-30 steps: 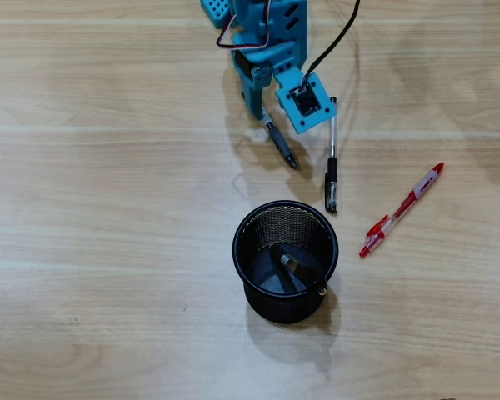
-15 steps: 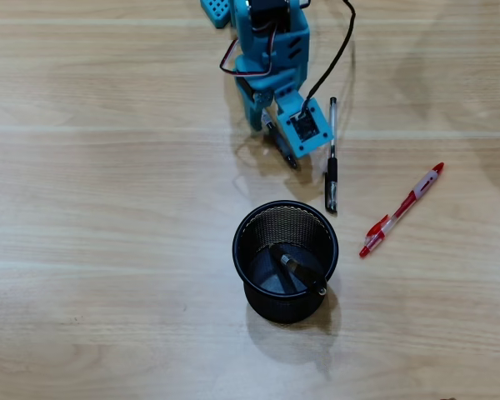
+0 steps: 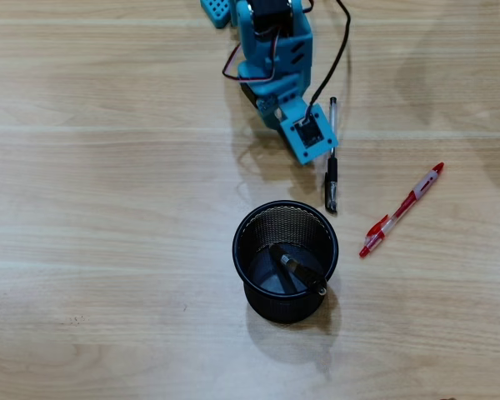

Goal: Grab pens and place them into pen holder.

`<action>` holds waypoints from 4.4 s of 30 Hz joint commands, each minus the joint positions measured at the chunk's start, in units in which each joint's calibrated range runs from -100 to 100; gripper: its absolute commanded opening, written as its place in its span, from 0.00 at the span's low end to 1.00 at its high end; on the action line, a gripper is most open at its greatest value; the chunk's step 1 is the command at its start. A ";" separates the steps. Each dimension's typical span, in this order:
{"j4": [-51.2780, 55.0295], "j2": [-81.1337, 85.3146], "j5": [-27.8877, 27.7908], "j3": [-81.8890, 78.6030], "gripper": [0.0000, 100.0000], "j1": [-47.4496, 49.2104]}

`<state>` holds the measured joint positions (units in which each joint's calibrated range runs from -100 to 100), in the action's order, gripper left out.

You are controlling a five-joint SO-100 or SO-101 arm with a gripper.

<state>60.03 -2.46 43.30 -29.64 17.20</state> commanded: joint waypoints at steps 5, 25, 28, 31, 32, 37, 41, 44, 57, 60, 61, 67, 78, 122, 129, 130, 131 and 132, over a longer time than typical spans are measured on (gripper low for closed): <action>0.15 0.81 0.05 1.58 0.02 -1.06; 20.83 10.23 -9.43 13.71 0.03 -0.23; 20.56 10.49 -12.52 13.62 0.02 -1.06; 20.47 10.32 -14.77 13.62 0.03 -1.79; 20.47 10.32 -15.19 13.53 0.03 -2.06; 17.82 10.23 -17.39 12.80 0.09 -4.08; 12.63 10.23 -17.81 8.82 0.18 -4.62; 10.26 10.06 -17.60 5.65 0.18 -4.90; 7.53 1.32 -16.13 4.48 0.18 -2.89; 4.61 -0.89 -16.13 4.39 0.18 -2.16; 4.07 -1.74 -16.13 4.39 0.18 -2.06; 4.16 -5.39 -14.56 4.03 0.17 -2.80; 3.97 -5.90 -14.45 4.48 0.02 -2.98; -37.39 13.97 6.85 26.38 0.02 -3.16; -46.05 7.69 8.11 26.38 0.02 -3.98; -46.96 7.01 8.11 26.38 0.02 -4.08; -48.23 6.33 8.16 26.38 0.02 -4.35; -49.69 5.56 8.48 26.38 0.02 -4.62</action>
<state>14.11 3.57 51.16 -6.21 13.67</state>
